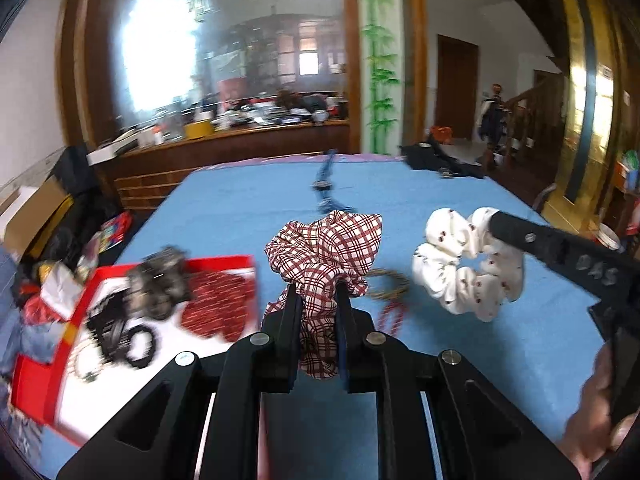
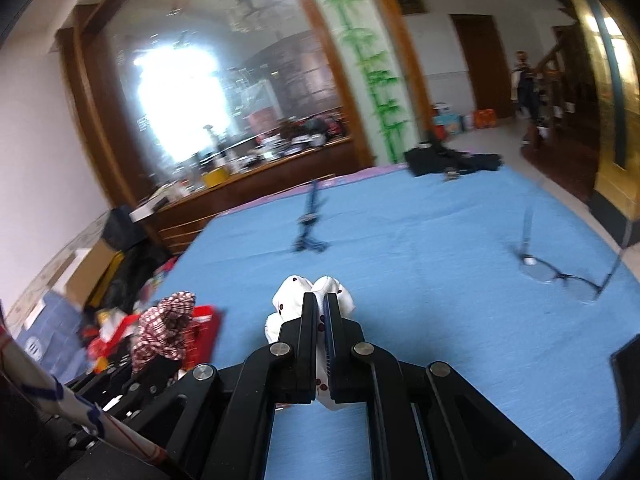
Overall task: Organize jewelry
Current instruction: 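Carry the plaid scrunchie in the left tool while the right tool carries the white scrunchie to the box, then open the left tool over the box while the right tool releases the white scrunchie into it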
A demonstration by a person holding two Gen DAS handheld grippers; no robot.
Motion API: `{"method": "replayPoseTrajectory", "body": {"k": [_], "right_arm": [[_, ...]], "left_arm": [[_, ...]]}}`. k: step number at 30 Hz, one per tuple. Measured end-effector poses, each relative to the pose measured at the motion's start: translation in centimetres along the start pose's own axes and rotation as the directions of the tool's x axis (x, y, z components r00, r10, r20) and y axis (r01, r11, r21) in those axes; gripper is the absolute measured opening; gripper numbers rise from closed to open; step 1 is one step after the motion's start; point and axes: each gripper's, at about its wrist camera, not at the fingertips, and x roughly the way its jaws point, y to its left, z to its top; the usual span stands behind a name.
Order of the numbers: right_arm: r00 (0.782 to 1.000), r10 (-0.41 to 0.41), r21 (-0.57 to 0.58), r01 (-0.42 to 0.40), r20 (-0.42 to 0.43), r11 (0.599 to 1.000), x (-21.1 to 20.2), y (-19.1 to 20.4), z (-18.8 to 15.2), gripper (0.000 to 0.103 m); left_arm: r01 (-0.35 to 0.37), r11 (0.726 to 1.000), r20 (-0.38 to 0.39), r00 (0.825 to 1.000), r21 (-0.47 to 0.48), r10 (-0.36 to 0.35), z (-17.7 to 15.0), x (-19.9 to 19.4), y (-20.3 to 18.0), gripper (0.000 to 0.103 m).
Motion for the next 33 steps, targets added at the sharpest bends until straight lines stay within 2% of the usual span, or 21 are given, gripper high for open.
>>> {"method": "replayPoseTrajectory", "body": {"k": [4,9,14,15,18,21,24,27,33], "right_arm": [[0.996,0.074,-0.040,-0.076,-0.046,0.996,0.6,3.4,-0.9,0.004],[0.973,0.174,-0.083,-0.188,-0.153,0.979,2.4,7.9,-3.0,0.004],[0.922,0.269,-0.101,-0.307,-0.277,0.946,4.4,12.7,-5.6,0.005],[0.904,0.292,-0.095,-0.336,-0.313,0.937,5.1,13.7,-6.2,0.005],[0.873,0.320,-0.082,-0.373,-0.367,0.924,6.8,15.9,-7.2,0.005],[0.841,0.345,-0.058,-0.404,-0.417,0.913,8.6,17.8,-8.2,0.005],[0.826,0.344,-0.056,-0.409,-0.446,0.911,10.0,19.1,-9.1,0.005],[0.799,0.344,-0.031,-0.411,-0.492,0.911,11.8,20.0,-10.1,0.005],[0.797,0.307,-0.046,-0.385,-0.520,0.922,13.4,20.5,-11.3,0.005]], "left_arm": [[-0.073,0.996,-0.015,0.997,-0.043,0.073,-1.5,-0.9,4.8,0.015],[-0.162,0.981,-0.063,0.986,-0.103,0.156,-4.1,-1.7,10.7,0.015],[-0.249,0.955,-0.110,0.966,-0.163,0.234,-6.6,-2.4,16.1,0.015],[-0.271,0.946,-0.125,0.960,-0.178,0.252,-7.2,-2.5,17.4,0.015],[-0.311,0.927,-0.150,0.947,-0.209,0.284,-8.3,-2.8,20.1,0.015],[-0.334,0.914,-0.175,0.938,-0.232,0.298,-9.2,-2.7,22.2,0.015],[-0.341,0.908,-0.193,0.934,-0.241,0.300,-9.6,-2.3,23.1,0.015],[-0.333,0.908,-0.209,0.936,-0.254,0.285,-10.1,-1.9,23.7,0.015],[-0.322,0.913,-0.229,0.936,-0.251,0.267,-10.1,-0.6,23.5,0.016]]}}
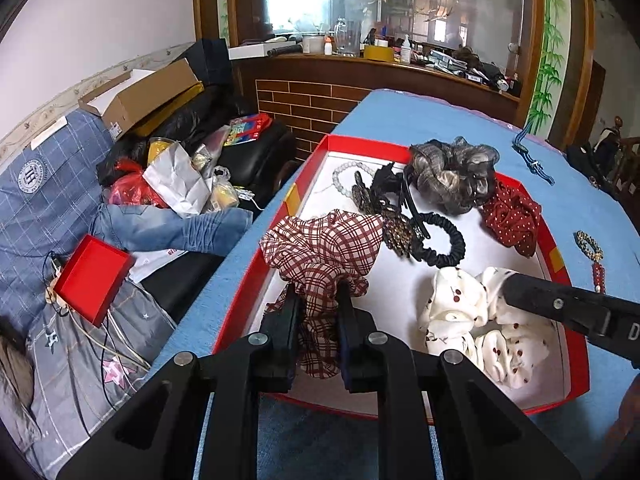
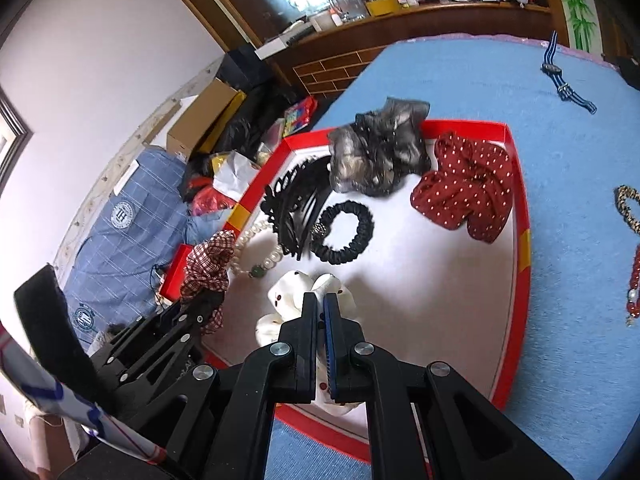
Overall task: Organize jewelry
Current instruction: 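Open the left tool over the box while the right tool releases the white scrunchie into it, then move the left tool to the red bead bracelet and close on it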
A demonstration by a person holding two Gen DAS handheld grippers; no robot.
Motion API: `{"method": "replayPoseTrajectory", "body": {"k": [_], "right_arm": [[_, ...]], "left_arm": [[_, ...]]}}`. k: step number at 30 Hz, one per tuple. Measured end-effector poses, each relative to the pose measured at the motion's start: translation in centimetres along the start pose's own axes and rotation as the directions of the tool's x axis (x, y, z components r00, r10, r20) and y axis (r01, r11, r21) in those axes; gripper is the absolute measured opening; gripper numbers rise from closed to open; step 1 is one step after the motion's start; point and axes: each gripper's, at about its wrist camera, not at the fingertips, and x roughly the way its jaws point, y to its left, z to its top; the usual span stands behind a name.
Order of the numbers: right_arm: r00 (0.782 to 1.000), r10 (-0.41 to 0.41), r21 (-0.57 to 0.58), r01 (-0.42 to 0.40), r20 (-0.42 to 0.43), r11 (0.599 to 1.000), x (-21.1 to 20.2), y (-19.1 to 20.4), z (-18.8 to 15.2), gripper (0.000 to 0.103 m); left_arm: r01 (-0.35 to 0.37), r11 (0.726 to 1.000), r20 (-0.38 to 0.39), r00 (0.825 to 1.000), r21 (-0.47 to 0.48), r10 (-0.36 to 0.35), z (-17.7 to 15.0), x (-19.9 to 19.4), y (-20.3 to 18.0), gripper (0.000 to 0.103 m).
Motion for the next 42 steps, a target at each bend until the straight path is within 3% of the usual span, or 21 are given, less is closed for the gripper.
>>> {"method": "replayPoseTrajectory", "body": {"k": [15,19,23,42], "right_arm": [[0.998,-0.063,-0.026,0.064,0.008,0.998,0.2,-0.2,-0.1,0.006],[0.998,-0.066,-0.024,0.066,0.012,0.998,-0.2,-0.3,0.0,0.006],[0.998,-0.058,-0.022,0.058,0.021,0.998,-0.7,-0.5,0.1,0.013],[0.992,-0.061,0.048,0.056,0.108,0.997,-6.4,-3.7,-0.3,0.013]], "left_arm": [[0.005,1.000,-0.021,1.000,0.012,-0.005,-0.4,0.9,-0.7,0.019],[0.013,1.000,-0.022,1.000,0.021,-0.012,-0.4,0.9,-1.1,0.026],[0.011,1.000,-0.011,1.000,0.020,-0.011,-0.3,0.4,-1.1,0.031],[-0.012,0.994,0.072,0.997,0.104,0.004,0.0,-3.2,-5.2,0.037]]}}
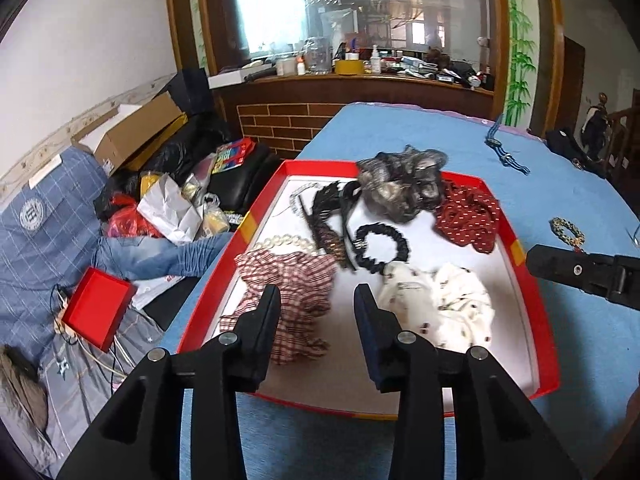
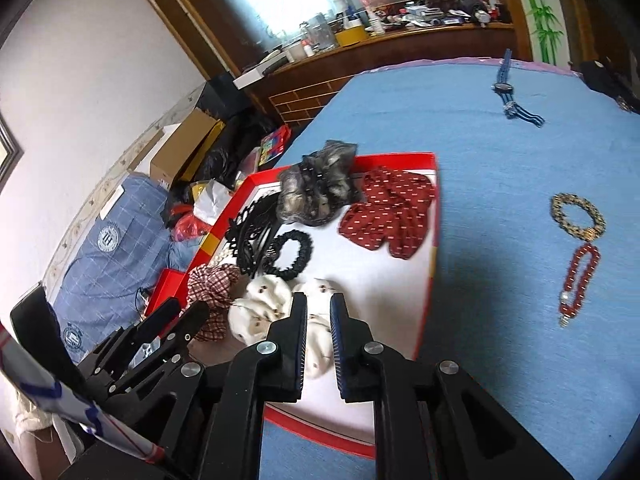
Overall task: Organize jewelry
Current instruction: 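Move the left tool to the red bead bracelet and close on it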
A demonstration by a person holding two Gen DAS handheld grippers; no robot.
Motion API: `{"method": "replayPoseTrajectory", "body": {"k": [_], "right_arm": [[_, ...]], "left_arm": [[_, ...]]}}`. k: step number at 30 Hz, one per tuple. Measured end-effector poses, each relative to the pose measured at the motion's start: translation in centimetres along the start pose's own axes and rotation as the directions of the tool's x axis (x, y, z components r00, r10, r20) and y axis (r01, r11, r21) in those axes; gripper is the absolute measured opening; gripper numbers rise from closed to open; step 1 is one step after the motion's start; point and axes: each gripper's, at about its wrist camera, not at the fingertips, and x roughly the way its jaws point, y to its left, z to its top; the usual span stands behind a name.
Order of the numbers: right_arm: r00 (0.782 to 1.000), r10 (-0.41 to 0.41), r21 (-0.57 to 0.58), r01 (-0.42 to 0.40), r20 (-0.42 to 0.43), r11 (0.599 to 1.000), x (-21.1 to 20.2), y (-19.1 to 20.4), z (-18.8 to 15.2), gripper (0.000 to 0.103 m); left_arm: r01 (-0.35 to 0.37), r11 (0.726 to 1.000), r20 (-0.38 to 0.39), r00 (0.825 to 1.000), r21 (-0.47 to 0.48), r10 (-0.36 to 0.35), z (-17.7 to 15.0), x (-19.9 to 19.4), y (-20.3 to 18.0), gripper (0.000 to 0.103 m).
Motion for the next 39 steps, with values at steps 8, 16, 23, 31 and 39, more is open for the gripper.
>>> {"method": "replayPoseTrajectory", "body": {"k": [8,16,23,31,39], "right_arm": [[0.999,-0.022,0.063,0.020,0.033,0.998,-2.2,-3.1,-0.1,0.013],[0.998,-0.037,0.123,0.030,0.059,0.992,-4.1,-6.2,-0.2,0.014],[0.995,-0.051,0.173,0.036,0.085,0.984,-5.8,-8.9,-0.3,0.017],[0.990,-0.083,0.237,0.053,0.117,0.970,-7.8,-12.7,0.0,0.019],[0.967,-0.224,0.327,0.174,0.123,0.929,-9.9,-19.1,1.8,0.021]], "left_arm": [[-0.001,0.999,0.029,1.000,0.054,-0.001,0.3,-1.3,-2.6,0.038],[0.002,0.994,0.049,0.999,0.106,-0.008,0.7,-2.5,-5.1,0.039],[0.009,0.987,0.063,0.998,0.159,-0.019,1.0,-3.3,-7.8,0.039],[0.041,0.971,0.057,0.997,0.236,-0.056,1.6,-3.9,-11.9,0.040],[0.361,0.906,-0.212,0.925,0.222,-0.317,3.8,-1.1,-17.9,0.040]]}}
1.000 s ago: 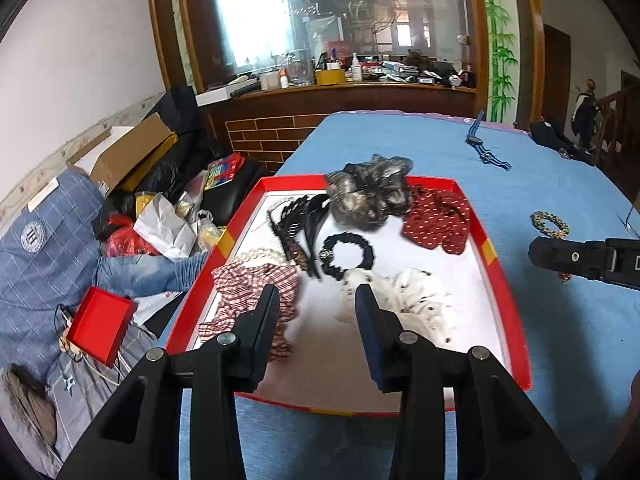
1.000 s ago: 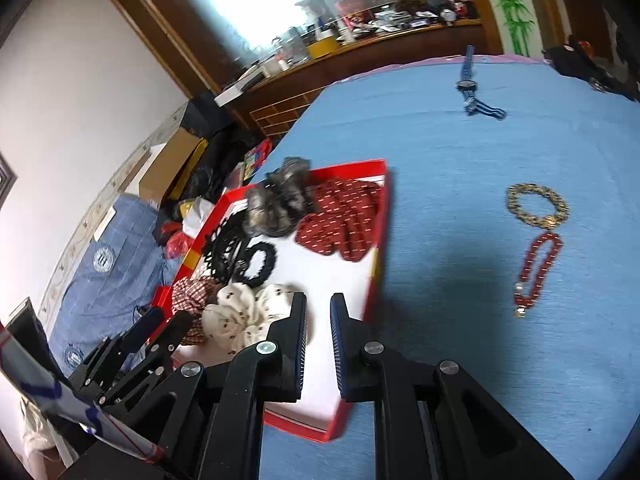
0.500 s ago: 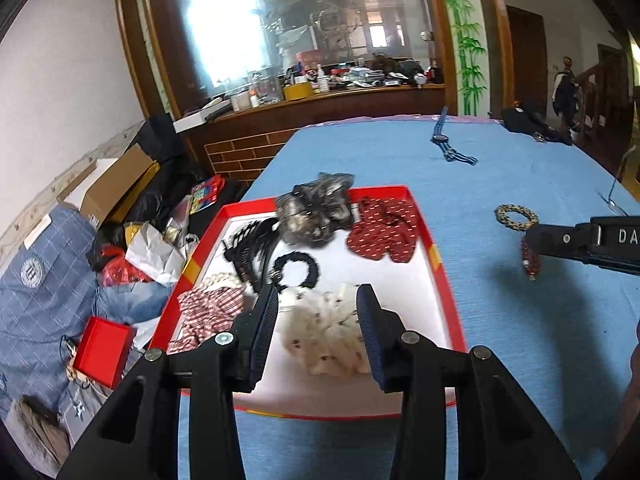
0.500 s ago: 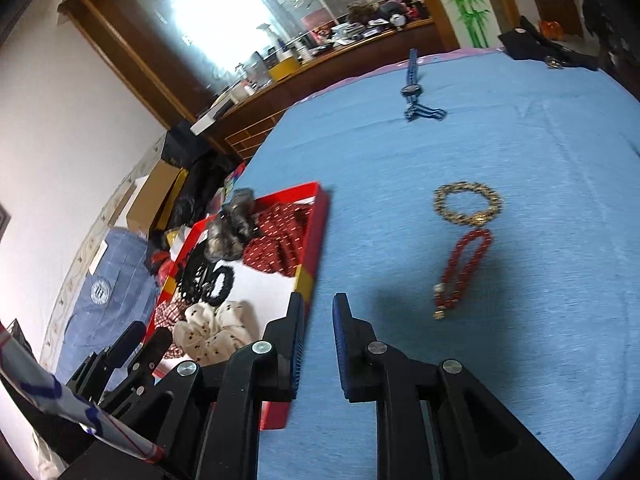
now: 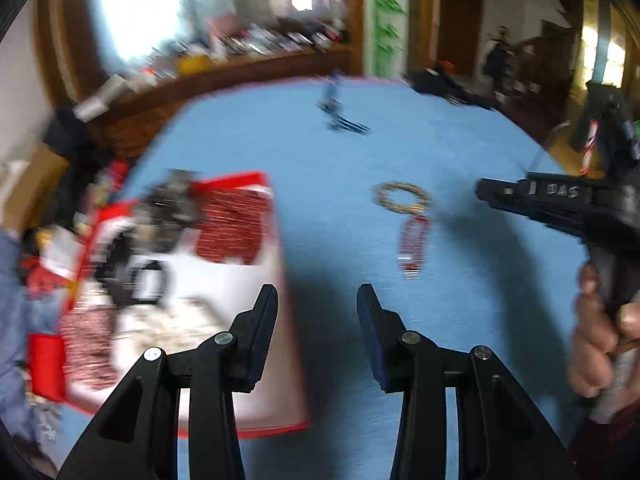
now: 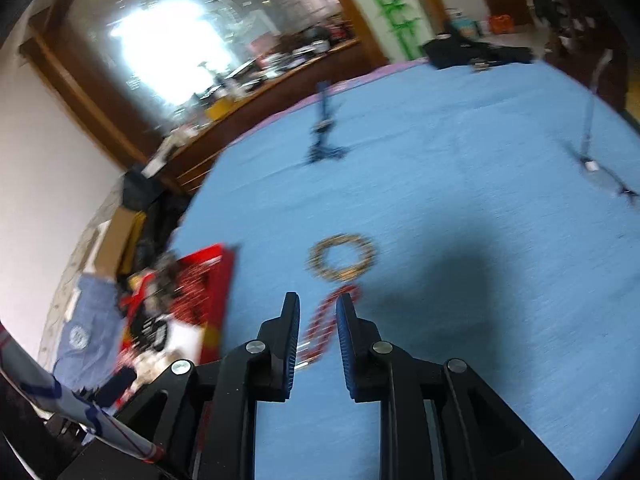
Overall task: Organize jewelry
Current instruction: 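Move the left tool to the red bead bracelet and close on it, then grasp the gold leopard-print bracelet with the right tool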
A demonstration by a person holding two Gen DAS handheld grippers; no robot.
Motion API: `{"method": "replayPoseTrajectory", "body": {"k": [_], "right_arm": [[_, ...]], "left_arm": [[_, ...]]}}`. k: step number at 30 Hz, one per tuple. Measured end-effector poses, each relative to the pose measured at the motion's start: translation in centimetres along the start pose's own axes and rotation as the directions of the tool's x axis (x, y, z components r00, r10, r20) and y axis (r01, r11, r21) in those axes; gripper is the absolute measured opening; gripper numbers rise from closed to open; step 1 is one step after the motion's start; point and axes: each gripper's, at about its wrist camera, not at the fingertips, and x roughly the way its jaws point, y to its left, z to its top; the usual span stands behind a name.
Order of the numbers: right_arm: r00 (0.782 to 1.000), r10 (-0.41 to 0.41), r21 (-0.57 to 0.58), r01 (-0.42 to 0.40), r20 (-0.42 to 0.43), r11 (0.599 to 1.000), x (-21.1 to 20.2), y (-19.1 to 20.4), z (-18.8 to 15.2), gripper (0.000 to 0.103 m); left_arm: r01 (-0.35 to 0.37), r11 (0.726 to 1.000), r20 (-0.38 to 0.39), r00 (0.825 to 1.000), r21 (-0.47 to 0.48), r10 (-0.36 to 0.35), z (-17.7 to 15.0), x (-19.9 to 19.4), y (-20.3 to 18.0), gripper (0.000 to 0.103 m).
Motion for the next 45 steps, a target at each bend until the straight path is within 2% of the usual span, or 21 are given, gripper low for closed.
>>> {"method": "replayPoseTrajectory", "body": {"k": [4,9,11,16,21,23,24,30,34,38,45], "right_arm": [[1.000,-0.018,0.067,0.018,-0.008,0.998,0.3,-2.8,0.4,0.020],[1.000,-0.022,0.088,0.022,-0.003,0.996,0.4,-3.5,0.6,0.020],[1.000,-0.013,0.087,0.013,-0.009,0.996,0.5,-3.5,0.6,0.020],[1.000,0.015,0.097,-0.013,-0.015,0.995,0.5,-3.7,0.6,0.021],[1.000,0.025,0.101,-0.023,-0.018,0.995,0.5,-3.8,0.6,0.021],[1.000,0.022,0.101,-0.021,-0.015,0.995,0.4,-3.9,0.6,0.021],[1.000,0.018,0.101,-0.017,-0.013,0.995,0.4,-4.0,0.6,0.021],[1.000,-0.010,0.105,0.012,-0.018,0.994,0.9,-4.4,0.6,0.021],[0.999,-0.036,0.099,0.039,-0.026,0.994,1.6,-4.1,0.8,0.021],[0.996,-0.055,0.092,0.062,-0.069,0.994,2.6,-3.3,1.1,0.021],[0.981,-0.140,0.027,0.145,-0.131,0.989,6.6,-0.6,3.6,0.021]], "left_arm": [[0.086,0.996,-0.096,0.992,0.025,-0.084,2.0,3.7,-2.6,0.040],[0.107,0.994,-0.204,0.973,0.008,-0.103,4.4,9.0,-4.5,0.039],[0.134,0.991,-0.228,0.965,0.007,-0.129,5.2,10.3,-5.1,0.038],[0.124,0.992,-0.283,0.951,-0.010,-0.122,6.3,13.4,-5.5,0.032],[0.100,0.995,-0.264,0.960,0.012,-0.094,6.8,13.8,-5.9,0.025],[0.068,0.997,-0.246,0.967,0.035,-0.058,6.7,13.7,-6.1,0.008],[0.057,0.997,-0.231,0.972,0.048,-0.045,6.3,13.5,-6.1,0.007],[0.091,0.995,-0.185,0.978,-0.043,-0.098,4.4,11.8,-3.9,0.007],[0.128,0.989,-0.126,0.983,-0.070,-0.136,3.9,11.5,-3.2,0.007],[0.179,0.981,-0.076,0.980,-0.071,-0.184,4.4,10.4,-2.5,0.007],[0.213,0.975,-0.082,0.972,-0.067,-0.219,4.0,10.1,-2.2,0.007]]}}
